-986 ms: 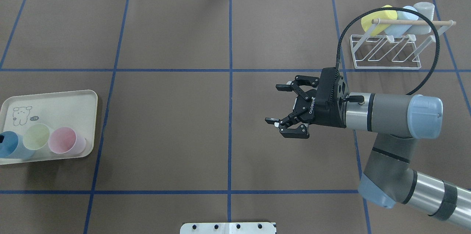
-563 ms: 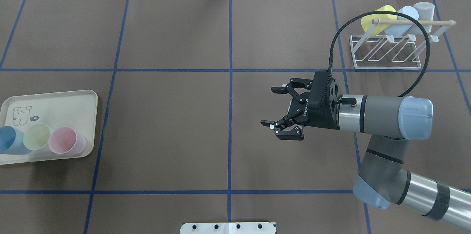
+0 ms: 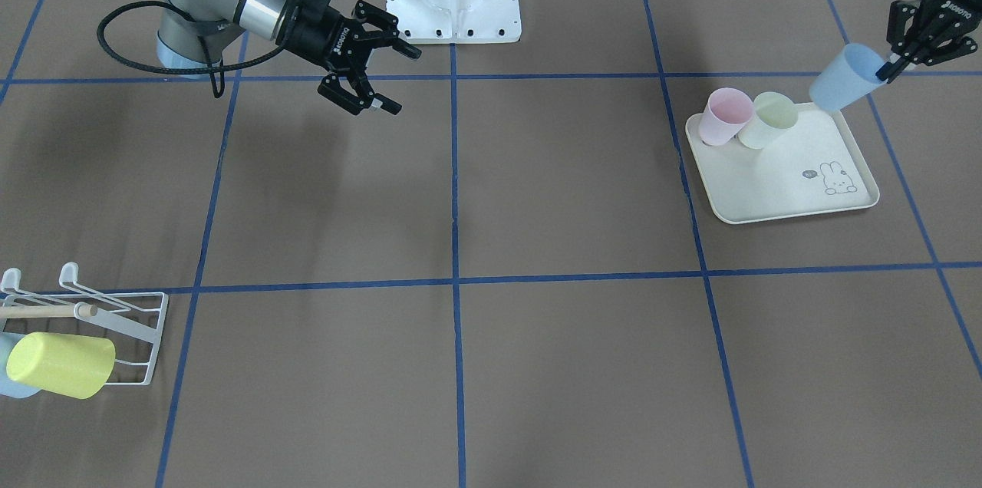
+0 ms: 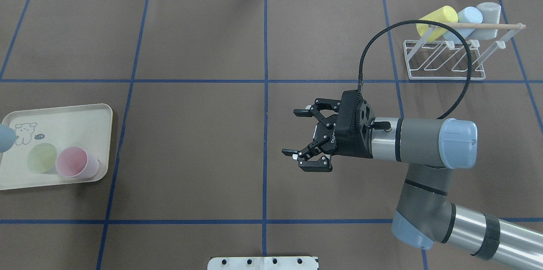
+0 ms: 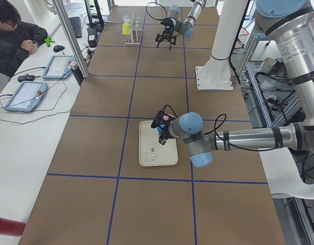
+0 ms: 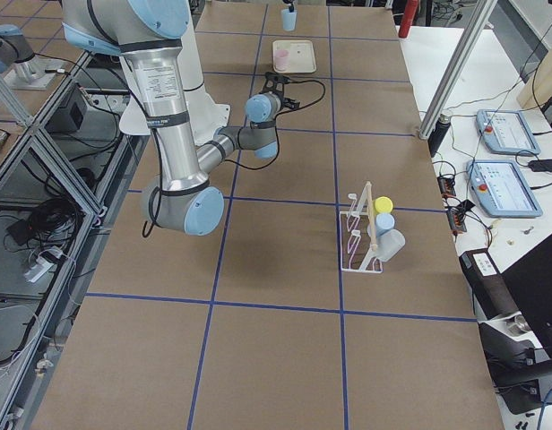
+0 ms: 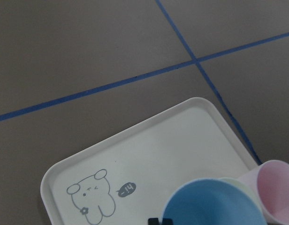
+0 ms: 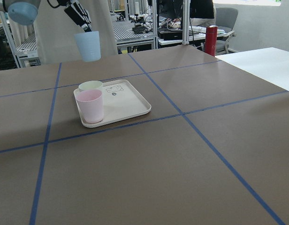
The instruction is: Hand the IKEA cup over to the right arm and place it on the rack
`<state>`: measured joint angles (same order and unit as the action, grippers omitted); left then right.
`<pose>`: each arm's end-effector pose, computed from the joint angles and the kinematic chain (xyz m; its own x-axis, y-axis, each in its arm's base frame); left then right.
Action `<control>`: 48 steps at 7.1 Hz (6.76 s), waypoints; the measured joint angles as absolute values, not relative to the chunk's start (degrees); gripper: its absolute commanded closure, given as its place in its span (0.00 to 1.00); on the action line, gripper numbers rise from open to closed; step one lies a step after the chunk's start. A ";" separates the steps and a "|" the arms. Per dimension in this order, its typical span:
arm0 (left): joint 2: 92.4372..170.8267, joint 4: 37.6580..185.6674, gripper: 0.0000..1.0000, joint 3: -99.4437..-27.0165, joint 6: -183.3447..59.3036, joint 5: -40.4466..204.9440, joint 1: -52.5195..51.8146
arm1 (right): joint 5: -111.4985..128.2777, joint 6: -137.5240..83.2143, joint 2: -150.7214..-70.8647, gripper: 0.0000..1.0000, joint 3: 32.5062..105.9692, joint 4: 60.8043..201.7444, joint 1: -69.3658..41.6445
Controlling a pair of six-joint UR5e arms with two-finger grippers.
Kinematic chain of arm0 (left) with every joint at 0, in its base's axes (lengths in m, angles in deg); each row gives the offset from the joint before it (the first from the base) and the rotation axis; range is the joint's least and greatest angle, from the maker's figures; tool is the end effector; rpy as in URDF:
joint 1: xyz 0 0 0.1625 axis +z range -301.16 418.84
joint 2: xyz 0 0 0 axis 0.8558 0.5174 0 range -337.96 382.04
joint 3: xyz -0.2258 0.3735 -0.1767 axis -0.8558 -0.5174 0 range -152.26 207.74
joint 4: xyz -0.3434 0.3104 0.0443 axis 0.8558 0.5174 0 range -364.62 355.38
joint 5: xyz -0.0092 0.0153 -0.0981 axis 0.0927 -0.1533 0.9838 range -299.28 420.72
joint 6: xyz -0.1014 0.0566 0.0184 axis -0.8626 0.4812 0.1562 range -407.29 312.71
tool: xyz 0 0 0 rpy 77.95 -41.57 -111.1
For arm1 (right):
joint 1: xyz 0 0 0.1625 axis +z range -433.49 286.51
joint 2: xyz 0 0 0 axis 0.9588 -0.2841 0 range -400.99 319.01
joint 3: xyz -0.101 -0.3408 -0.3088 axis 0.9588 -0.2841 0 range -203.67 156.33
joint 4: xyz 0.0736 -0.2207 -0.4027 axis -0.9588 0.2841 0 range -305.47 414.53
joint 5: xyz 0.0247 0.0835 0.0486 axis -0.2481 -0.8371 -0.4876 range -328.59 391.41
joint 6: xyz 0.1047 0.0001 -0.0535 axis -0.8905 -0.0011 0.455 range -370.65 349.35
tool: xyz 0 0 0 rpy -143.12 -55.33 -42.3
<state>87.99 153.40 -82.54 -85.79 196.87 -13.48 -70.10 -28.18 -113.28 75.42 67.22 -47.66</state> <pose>0.0660 -0.3666 0.5673 0.4443 0.3914 -0.8059 0.1848 0.8402 0.5099 -0.5177 -0.3726 0.2854 0.1751 -0.9534 0.2457 -0.2853 0.1897 0.9395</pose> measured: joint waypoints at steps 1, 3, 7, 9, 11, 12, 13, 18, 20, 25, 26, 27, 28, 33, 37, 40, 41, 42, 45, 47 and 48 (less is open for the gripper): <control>88.74 150.30 1.00 -87.71 -92.10 198.81 -14.84 | -70.10 -27.68 -112.96 0.01 74.84 67.20 -48.37; 92.56 150.76 1.00 -92.69 -106.94 200.52 -15.03 | -70.10 -26.37 -112.25 0.04 74.35 67.16 -49.16; 105.04 154.37 1.00 -93.42 -127.21 200.44 -6.95 | -67.13 -26.06 -109.49 0.04 67.91 55.97 -51.56; 111.06 154.51 1.00 -93.34 -134.99 194.49 1.56 | -66.62 -25.99 -108.29 0.01 65.88 52.34 -51.67; 115.03 154.39 1.00 -93.20 -139.99 186.09 10.00 | -66.45 -25.53 -107.63 0.02 65.62 52.31 -51.59; 116.51 154.33 1.00 -93.15 -141.58 183.08 12.92 | -66.44 -24.79 -107.68 0.02 65.53 52.20 -51.53; 117.92 154.23 1.00 -93.00 -142.78 179.74 16.11 | -66.47 -24.20 -107.55 0.02 65.55 51.90 -51.54; 124.25 153.34 1.00 -87.05 -144.74 163.45 29.45 | -66.59 -24.15 -107.35 0.02 65.71 47.63 -51.89; 125.79 153.32 1.00 -84.88 -144.68 162.38 30.80 | -66.59 -24.13 -107.32 0.02 65.95 47.51 -51.94; 126.06 153.32 1.00 -83.39 -144.28 160.58 33.97 | -66.59 -23.90 -107.32 0.05 66.14 47.43 -51.90; 126.08 153.32 1.00 -83.08 -144.22 160.45 34.22 | -66.59 -23.87 -107.32 0.06 66.15 47.45 -51.93; 126.13 153.32 1.00 -82.78 -144.18 160.33 34.50 | -66.59 -23.85 -107.29 0.08 66.15 47.43 -51.95; 126.34 153.32 1.00 -82.51 -144.16 160.02 34.92 | -66.59 -23.84 -107.26 0.11 66.15 47.43 -51.96; 127.37 153.33 0.01 -81.70 -144.09 159.61 35.46 | -66.68 -23.68 -107.40 0.67 66.21 47.55 -51.74; 127.00 153.28 0.00 -82.27 -142.80 159.66 34.25 | -67.26 -23.66 -108.12 1.00 65.79 49.36 -49.82; 121.90 143.62 0.00 -87.49 -134.32 161.13 30.76 | -70.06 -23.62 -108.53 1.00 69.01 63.06 -44.23; 119.93 136.69 0.00 -91.23 -130.41 162.03 29.49 | -73.00 -22.84 -108.67 1.00 71.15 71.77 -40.74; 118.07 132.22 0.00 -93.66 -127.33 162.63 28.35 | -76.09 -20.59 -108.72 1.00 73.45 80.87 -37.25; 112.57 129.27 0.00 -95.20 -119.82 163.24 25.03 | -79.00 -7.06 -111.50 1.00 82.33 106.35 -28.38; 111.68 129.17 0.00 -95.12 -118.94 163.28 24.46 | -78.79 9.79 -119.30 1.00 89.37 118.62 -20.95; 111.60 129.16 0.00 -95.08 -118.87 163.26 24.43 | -77.64 20.53 -123.04 1.00 90.53 120.97 -16.30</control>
<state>111.60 129.16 -95.08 -118.87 163.26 24.43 -77.64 20.53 -123.04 90.53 120.97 -16.30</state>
